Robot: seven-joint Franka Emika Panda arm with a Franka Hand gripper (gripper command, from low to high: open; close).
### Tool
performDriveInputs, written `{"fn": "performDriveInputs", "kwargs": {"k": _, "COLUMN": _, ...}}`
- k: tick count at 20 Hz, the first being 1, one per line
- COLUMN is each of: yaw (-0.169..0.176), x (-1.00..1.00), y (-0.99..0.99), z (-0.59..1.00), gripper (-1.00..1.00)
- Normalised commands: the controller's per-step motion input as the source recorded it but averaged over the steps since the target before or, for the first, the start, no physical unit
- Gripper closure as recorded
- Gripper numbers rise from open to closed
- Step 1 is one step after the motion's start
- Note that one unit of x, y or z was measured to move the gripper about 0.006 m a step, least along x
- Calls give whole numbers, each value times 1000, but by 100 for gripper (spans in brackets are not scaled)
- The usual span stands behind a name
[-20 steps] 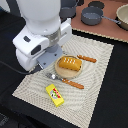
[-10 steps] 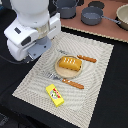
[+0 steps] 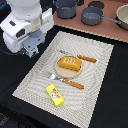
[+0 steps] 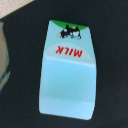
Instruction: Place the bread, butter, and milk from the table onto the serving area.
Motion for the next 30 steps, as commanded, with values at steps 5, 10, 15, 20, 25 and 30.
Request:
{"fn": "performDriveInputs", "kwargs": {"k": 5, "yaw": 3, "x": -310, "y": 199, "z": -169, "gripper": -100}}
{"fn": "performDriveInputs", "kwargs": {"k": 10, "yaw": 20, "x": -454, "y": 254, "z": -267, "gripper": -100}}
{"fn": "performDriveInputs", "kwargs": {"k": 15, "yaw": 19, "x": -466, "y": 301, "z": -258, "gripper": -100}}
{"fn": "performDriveInputs", "kwargs": {"k": 20, "yaw": 12, "x": -417, "y": 217, "z": -262, "gripper": -100}}
{"fn": "performDriveInputs", "kwargs": {"k": 25, "yaw": 2, "x": -393, "y": 112, "z": -261, "gripper": -100}}
{"fn": "performDriveInputs", "kwargs": {"k": 30, "yaw": 0, "x": -353, "y": 42, "z": -257, "gripper": -100}}
